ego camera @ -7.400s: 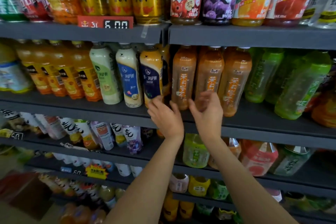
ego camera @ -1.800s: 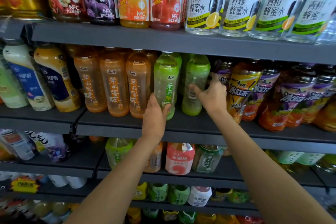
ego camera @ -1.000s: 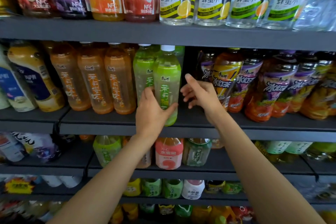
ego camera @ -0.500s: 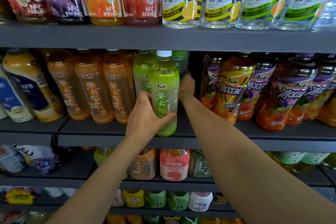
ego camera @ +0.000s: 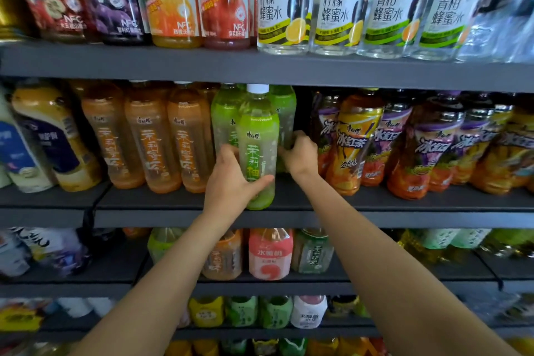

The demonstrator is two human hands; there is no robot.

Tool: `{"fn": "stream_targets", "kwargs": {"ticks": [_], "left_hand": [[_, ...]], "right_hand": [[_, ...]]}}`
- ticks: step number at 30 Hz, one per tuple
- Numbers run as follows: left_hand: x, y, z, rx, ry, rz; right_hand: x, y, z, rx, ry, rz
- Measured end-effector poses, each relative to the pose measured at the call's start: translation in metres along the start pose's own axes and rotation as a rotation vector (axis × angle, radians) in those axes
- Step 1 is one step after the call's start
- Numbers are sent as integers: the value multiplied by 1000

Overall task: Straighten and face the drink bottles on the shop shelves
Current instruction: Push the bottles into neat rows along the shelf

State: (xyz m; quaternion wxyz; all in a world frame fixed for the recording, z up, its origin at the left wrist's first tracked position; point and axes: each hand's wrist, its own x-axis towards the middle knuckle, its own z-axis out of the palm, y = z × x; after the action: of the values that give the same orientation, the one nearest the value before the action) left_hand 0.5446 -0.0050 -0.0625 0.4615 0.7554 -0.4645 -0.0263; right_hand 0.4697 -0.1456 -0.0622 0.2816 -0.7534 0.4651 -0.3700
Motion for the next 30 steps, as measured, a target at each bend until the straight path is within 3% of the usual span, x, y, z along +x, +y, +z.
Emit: {"fn": "stream_targets", "kwargs": {"ticks": [5,9,12,16,21,25,28,30], "left_hand": [[-1,5,-3,81,-27,-6],[3,8,-6,139,-134,27],[4,14,-2,183,-154,39],[11,21,9,171,-246,56],[14,23,17,84,-327,66],[-5,0,4,122,-97,151],[-13,-22,-11,123,128,42],[-15,-25,-15,216,146,8]], "right_hand": [[-11,-3,-13,112,18,29],[-31,5,-33,339,-160,-31],[-43,2,-48,484,-198,-33],[-51,-6,-56,307,-258,-199],[-44,3,-53,100,-222,-184],[-37,0,-48,123,-241,-160],[-32,1,-43,205,-264,-84],[-34,3,-38,154,-227,-97]]}}
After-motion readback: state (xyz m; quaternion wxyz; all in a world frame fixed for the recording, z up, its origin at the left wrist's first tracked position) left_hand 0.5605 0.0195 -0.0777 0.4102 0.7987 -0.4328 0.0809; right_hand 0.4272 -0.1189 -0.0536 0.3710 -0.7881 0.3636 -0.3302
